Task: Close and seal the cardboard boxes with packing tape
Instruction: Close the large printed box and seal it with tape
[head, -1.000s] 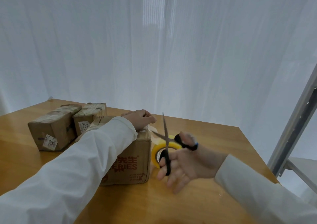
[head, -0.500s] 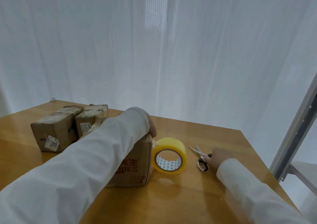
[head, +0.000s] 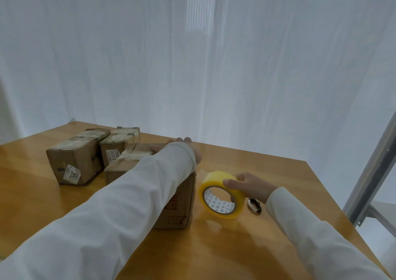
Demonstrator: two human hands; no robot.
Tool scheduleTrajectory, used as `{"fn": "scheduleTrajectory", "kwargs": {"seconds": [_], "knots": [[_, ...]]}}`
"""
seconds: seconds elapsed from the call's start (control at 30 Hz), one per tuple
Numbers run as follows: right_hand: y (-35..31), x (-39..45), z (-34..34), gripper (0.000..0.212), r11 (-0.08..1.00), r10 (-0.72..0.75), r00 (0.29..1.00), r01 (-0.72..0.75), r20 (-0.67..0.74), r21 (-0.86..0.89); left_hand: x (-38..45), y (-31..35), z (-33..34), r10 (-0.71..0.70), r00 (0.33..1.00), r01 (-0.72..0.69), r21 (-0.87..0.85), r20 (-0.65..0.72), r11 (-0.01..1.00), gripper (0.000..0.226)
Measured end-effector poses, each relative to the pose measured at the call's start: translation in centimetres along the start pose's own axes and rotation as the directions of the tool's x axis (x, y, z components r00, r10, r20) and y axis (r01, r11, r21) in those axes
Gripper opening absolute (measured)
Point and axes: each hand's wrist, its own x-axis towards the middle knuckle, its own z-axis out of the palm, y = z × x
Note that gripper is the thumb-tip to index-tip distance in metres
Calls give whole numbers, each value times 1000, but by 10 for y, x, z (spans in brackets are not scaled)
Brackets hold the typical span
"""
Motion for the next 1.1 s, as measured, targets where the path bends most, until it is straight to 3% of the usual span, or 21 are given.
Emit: {"fn": "scheduleTrajectory", "kwargs": {"seconds": [0.07,0.13,0.3,0.4,0.47,0.53,0.63,0.83,0.9,1.03,1.1], "knots": [[7,-7,-9,67,1000,-1,999,2,-41,20,0,0,2,-21,998,17,-76,-51,997,51],[8,-17,-20,70,999,-3,996,6,-87,36,-2,0,3,30,993,-35,-45,-118,998,56],[-11,-43,-47,64,990,-124,974,135,-189,46,-26,11,-4,275,896,-285,23,-349,958,70],[-31,-54,-56,62,974,-210,953,224,-220,41,-35,19,-6,349,894,-420,-258,-279,870,74],[-44,-59,-59,59,958,-273,935,285,-226,25,-42,20,-8,450,868,-491,-499,-210,714,77],[-57,-63,-60,53,946,-319,916,324,-244,-19,-47,17,-12,484,854,-484,-635,-192,602,77],[-70,-65,-60,49,931,-364,889,354,-276,-87,-52,10,-21,429,886,-400,-753,-173,523,61],[-85,-63,-54,42,915,-403,854,363,-331,-176,-55,-7,-31,358,905,-369,-840,-228,397,41],[-89,-63,-52,34,917,-396,852,350,-343,-189,-56,-11,-33,355,904,-371,-852,-239,369,34],[-94,-62,-47,39,920,-388,845,329,-368,-215,-58,-19,-37,382,891,-379,-866,-246,326,26],[-94,-61,-46,42,926,-375,843,327,-385,-186,-58,-33,-39,442,862,-446,-785,-247,430,35]]}}
